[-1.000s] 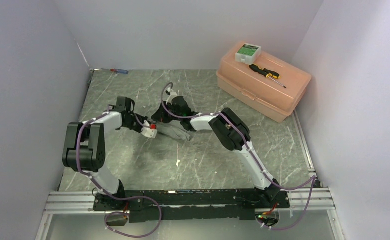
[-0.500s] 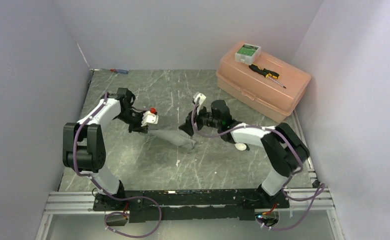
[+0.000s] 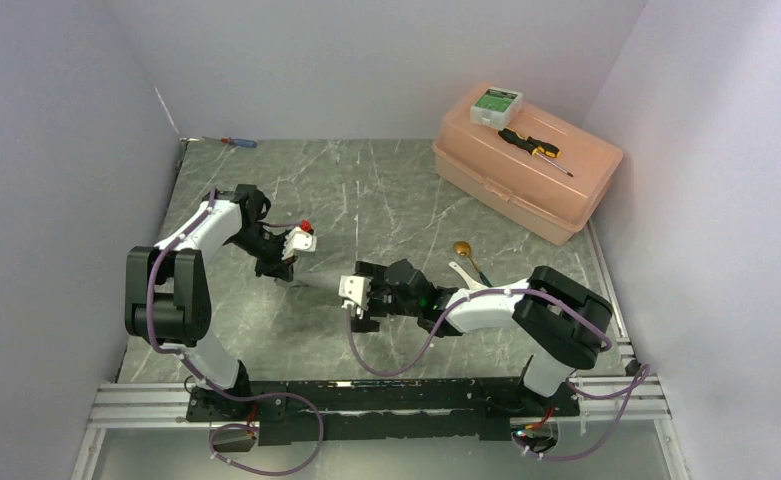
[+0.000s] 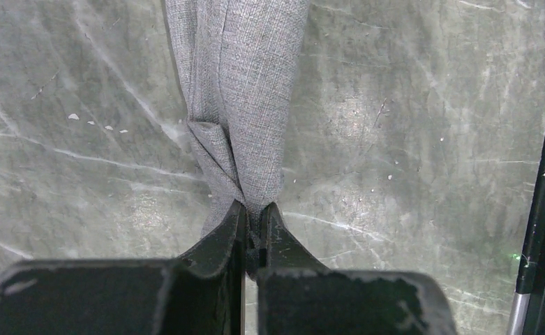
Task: Fold the napkin into a case and place the utensils inside
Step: Turn over the smaller rectangle folded napkin at the center of the board.
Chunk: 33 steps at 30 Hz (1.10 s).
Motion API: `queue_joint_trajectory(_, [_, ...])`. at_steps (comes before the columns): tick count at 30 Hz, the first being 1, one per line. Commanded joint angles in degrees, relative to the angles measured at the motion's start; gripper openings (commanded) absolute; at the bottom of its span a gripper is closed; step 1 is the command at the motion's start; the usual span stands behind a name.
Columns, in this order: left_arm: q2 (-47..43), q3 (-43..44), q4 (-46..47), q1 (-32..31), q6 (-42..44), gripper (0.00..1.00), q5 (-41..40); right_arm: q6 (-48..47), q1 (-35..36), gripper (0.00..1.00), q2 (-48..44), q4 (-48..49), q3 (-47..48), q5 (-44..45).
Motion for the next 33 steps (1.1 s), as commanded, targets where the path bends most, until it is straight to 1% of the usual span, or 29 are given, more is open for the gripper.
queue_joint_trajectory(1, [-1.23,1.83,-3.92,-0.09,-0.49,0.03,1.98,-8.21,1.35,0.97,2.13,6.02,0.9,7.1])
queue_joint_trajectory(8, [-1.46,1.75,-3.57,-0.14,-0.19,0.03,1.68,-11.08,0.96,0.91,8.56,7.84,4.86,7.62])
queue_joint_trajectory(11, [-1.45,2.21,-3.77,-0.09,-0.03,0.03,1.62,-10.38,0.16,0.87,10.83,6.72,8.04,7.23])
queue_joint_trajectory(13, [-1.39,2.62,-4.22,-0.08,-0.12,0.03,1.63,-9.66,-0.57,0.81,12.07,5.73,9.71,7.18])
queue_joint_trajectory(16, [-1.31,3.76,-5.31,-0.1,-0.13,0.03,1.86,-9.45,-1.56,0.69,13.16,4.7,11.28,8.48])
queue_joint_trajectory(19, [-1.25,5.08,-7.0,-0.08,-0.41,0.03,2.43,-9.97,-2.49,0.49,12.97,0.21,13.22,7.37])
queue_joint_trajectory(22, [-1.17,6.06,-8.53,0.08,-1.24,0.03,3.04,-8.64,-3.05,0.33,12.26,-2.93,13.73,5.56])
queue_joint_trajectory(25, [-1.18,6.34,-9.89,0.14,-1.6,0.03,3.23,-6.87,-3.22,0.12,11.37,-6.14,14.0,3.72])
queue_joint_trajectory(27, [-1.01,6.95,-11.3,0.26,-1.8,0.03,3.58,-5.96,-3.2,0.01,10.65,-10.03,14.86,1.2])
queue_joint_trajectory(29, [-0.64,8.24,-13.59,0.27,-1.7,0.03,3.94,-4.07,-3.14,0.0,9.62,-15.71,16.56,-3.6])
queue_joint_trajectory(33, [-0.6,10.2,-20.8,0.25,-0.69,0.03,5.49,1.68,-3.67,0.0,6.34,-32.23,23.03,-13.94])
